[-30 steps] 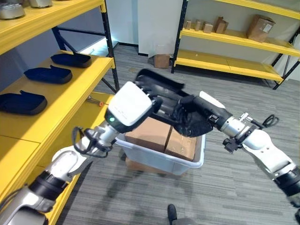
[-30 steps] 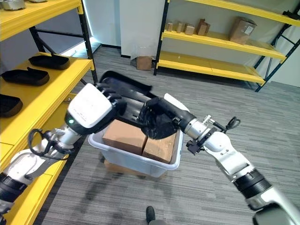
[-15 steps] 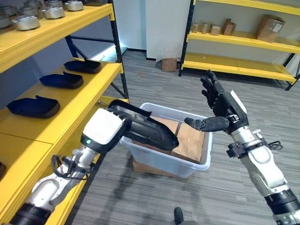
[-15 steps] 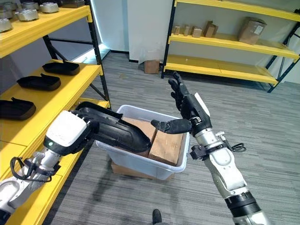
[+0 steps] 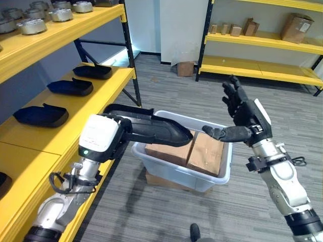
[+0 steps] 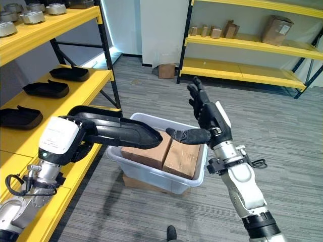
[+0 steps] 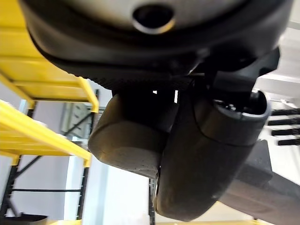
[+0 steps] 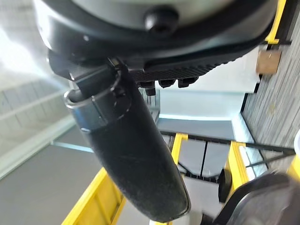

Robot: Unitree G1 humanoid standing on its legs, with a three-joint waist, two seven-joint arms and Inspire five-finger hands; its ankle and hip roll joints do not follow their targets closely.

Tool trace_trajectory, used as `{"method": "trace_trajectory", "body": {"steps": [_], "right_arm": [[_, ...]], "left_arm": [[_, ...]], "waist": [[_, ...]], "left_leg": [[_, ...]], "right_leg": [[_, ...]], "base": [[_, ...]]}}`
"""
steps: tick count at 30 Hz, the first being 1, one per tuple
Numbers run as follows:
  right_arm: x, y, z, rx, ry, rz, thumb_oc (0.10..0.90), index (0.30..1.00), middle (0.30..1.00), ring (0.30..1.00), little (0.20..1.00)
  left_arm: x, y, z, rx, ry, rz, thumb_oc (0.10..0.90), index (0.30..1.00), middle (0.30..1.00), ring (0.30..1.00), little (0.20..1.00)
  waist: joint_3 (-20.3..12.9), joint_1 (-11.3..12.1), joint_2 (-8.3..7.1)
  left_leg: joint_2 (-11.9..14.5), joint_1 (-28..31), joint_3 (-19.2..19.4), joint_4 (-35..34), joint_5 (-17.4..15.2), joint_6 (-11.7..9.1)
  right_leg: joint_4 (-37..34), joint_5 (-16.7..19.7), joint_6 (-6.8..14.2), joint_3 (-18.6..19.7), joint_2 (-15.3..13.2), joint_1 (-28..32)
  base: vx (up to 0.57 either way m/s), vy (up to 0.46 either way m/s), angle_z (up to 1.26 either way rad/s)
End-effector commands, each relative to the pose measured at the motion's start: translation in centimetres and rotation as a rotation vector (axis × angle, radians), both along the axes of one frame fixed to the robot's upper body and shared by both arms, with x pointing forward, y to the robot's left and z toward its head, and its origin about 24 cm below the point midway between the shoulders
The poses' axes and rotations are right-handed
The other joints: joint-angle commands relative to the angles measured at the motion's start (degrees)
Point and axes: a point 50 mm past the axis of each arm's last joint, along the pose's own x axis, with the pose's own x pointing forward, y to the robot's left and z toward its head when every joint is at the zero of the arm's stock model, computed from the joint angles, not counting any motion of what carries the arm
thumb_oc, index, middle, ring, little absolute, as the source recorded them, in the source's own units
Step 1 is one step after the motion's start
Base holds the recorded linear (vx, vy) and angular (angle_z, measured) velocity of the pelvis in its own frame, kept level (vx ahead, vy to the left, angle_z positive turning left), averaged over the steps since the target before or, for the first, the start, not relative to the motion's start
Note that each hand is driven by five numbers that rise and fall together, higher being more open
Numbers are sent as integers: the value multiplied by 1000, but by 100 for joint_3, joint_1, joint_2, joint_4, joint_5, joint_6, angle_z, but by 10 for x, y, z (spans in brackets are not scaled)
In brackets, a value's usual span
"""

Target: Move parts from the plastic box to the shelf.

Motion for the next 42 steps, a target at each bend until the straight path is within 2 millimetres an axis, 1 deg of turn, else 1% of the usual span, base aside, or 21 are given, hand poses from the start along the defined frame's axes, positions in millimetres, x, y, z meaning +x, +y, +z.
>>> {"method": "trace_trajectory", "body": {"steps": [1,5,9,13,16,17,18,21,24,26,27,28,29,31,32,33,34,35,37,39,42], "right_arm": [[-9,-4,42,106,-254,-36,900,1000,1000,1000,1000],[-13,-5,25,154,-202,-74,900,1000,1000,1000,1000],[-17,-3,15,150,-168,-84,900,1000,1000,1000,1000],[-19,2,7,147,-139,-83,900,1000,1000,1000,1000],[-16,12,5,178,-134,-66,900,1000,1000,1000,1000],[-16,12,5,178,-134,-66,900,1000,1000,1000,1000],[-14,20,3,198,-123,-47,900,1000,1000,1000,1000],[-11,31,5,193,-133,-15,900,1000,1000,1000,1000],[-15,31,4,174,-138,-31,900,1000,1000,1000,1000],[-18,29,0,175,-129,-46,900,1000,1000,1000,1000],[-19,28,-2,177,-122,-50,900,1000,1000,1000,1000],[-20,28,-1,171,-126,-50,900,1000,1000,1000,1000],[-21,28,-1,160,-128,-46,900,1000,1000,1000,1000],[-24,27,-4,153,-113,-41,900,1000,1000,1000,1000],[-25,27,-7,155,-102,-39,900,1000,1000,1000,1000],[-25,27,-7,154,-101,-38,900,1000,1000,1000,1000],[-26,29,-13,160,-74,-24,900,1000,1000,1000,1000],[-27,30,-17,165,-59,-17,900,1000,1000,1000,1000],[-29,28,-18,153,-58,-26,900,1000,1000,1000,1000],[-31,24,-16,123,-69,-40,900,1000,1000,1000,1000],[-35,15,-18,150,-66,-101,900,1000,1000,1000,1000]], "left_arm": [[-1,6,56,-138,-313,-5,400,300,300,300,300],[-18,8,52,-249,-337,1,400,300,300,300,300],[-29,13,47,-314,-338,31,400,300,300,300,300],[-41,23,43,-388,-351,84,400,300,300,300,300],[-44,28,44,-401,-374,112,400,300,300,300,300],[-44,28,44,-401,-374,112,400,300,300,300,300],[-46,31,44,-404,-391,133,400,300,300,300,300],[-45,32,48,-389,-423,138,400,300,300,300,300],[-42,30,50,-376,-430,127,400,300,300,300,300],[-36,27,54,-377,-436,105,400,300,300,300,300],[-35,27,55,-375,-439,99,400,300,300,300,300],[-33,25,56,-381,-439,82,400,300,300,300,300],[-31,24,55,-379,-429,78,400,300,300,300,300],[-31,23,53,-380,-412,72,400,300,300,300,300],[-31,24,51,-383,-405,77,400,300,300,300,300],[-31,24,51,-383,-404,78,400,300,300,300,300],[-33,25,46,-392,-386,99,400,300,300,300,300],[-33,26,44,-399,-383,111,400,300,300,300,300],[-31,25,40,-424,-371,123,400,300,300,300,300],[-32,23,35,-412,-360,125,400,300,300,300,300],[-35,22,23,-463,-325,149,400,300,300,300,300]], "waist": [[-486,125,-160],[-445,251,-151],[-421,337,-159],[-367,526,-205],[-296,687,-271],[-298,684,-274],[-250,815,-308],[-202,951,-372],[-186,1025,-416],[-182,1018,-416],[-190,985,-396],[-137,874,-385],[-108,803,-349],[-111,677,-281],[-103,648,-266],[-105,646,-258],[-130,654,-281],[-146,659,-295],[-161,640,-308],[-210,633,-316],[-298,655,-215]], "left_leg": [[-32,117,-571,-43,-392,299],[-100,68,-693,-43,-388,357],[-179,40,-787,-43,-381,404],[-324,-37,-907,32,-397,484],[-490,-219,-999,285,-495,552],[-494,-225,-1001,292,-498,554],[-622,-341,-1055,469,-574,604],[-880,-552,-1149,769,-695,710],[-1100,-713,-1284,882,-706,803],[-1182,-853,-1502,949,-661,839],[-1171,-860,-1575,957,-703,855],[-1196,-945,-1704,989,-614,879],[-1208,-998,-1812,979,-553,912],[-1235,-1000,-2004,904,-471,1002],[-1222,-992,-2059,849,-396,1005],[-1205,-974,-2063,825,-396,997],[-1214,-937,-2157,707,-303,1001],[-1220,-937,-2190,671,-255,987],[-1274,-951,-2298,647,-148,934],[-1307,-928,-2359,521,-50,893],[-1221,-952,-2406,386,86,775]], "right_leg": [[135,36,504,79,-561,-116],[174,10,499,-6,-644,-95],[159,12,515,-78,-719,-46],[129,90,564,-190,-876,8],[102,205,616,-270,-1041,24],[101,206,618,-272,-1044,23],[106,293,648,-287,-1158,27],[127,448,716,-304,-1374,-7],[291,476,712,-377,-1564,-36],[583,382,656,-309,-1585,-82],[690,344,619,-251,-1554,-77],[868,410,508,119,-1377,-182],[1000,249,415,432,-1066,-293],[1087,-377,261,916,-342,-378],[1147,-597,171,980,-68,-418],[1195,-627,158,978,-50,-434],[1212,-851,-11,888,309,-425],[1164,-908,-83,798,436,-382],[1033,-912,-142,929,591,-306],[788,-825,-130,889,619,-159],[371,-753,-143,718,568,43]], "base": [[0,0,0],[3,14,4],[6,29,13],[-8,59,15],[-36,75,28],[-36,104,24],[-44,117,24],[-52,157,19],[-46,162,27],[-16,96,50],[-26,43,69],[-35,57,90],[-64,91,110],[15,118,88],[16,57,44],[-7,-19,31],[13,-52,36],[17,-68,26],[8,-74,14],[5,-103,13],[5,-142,10]]}}
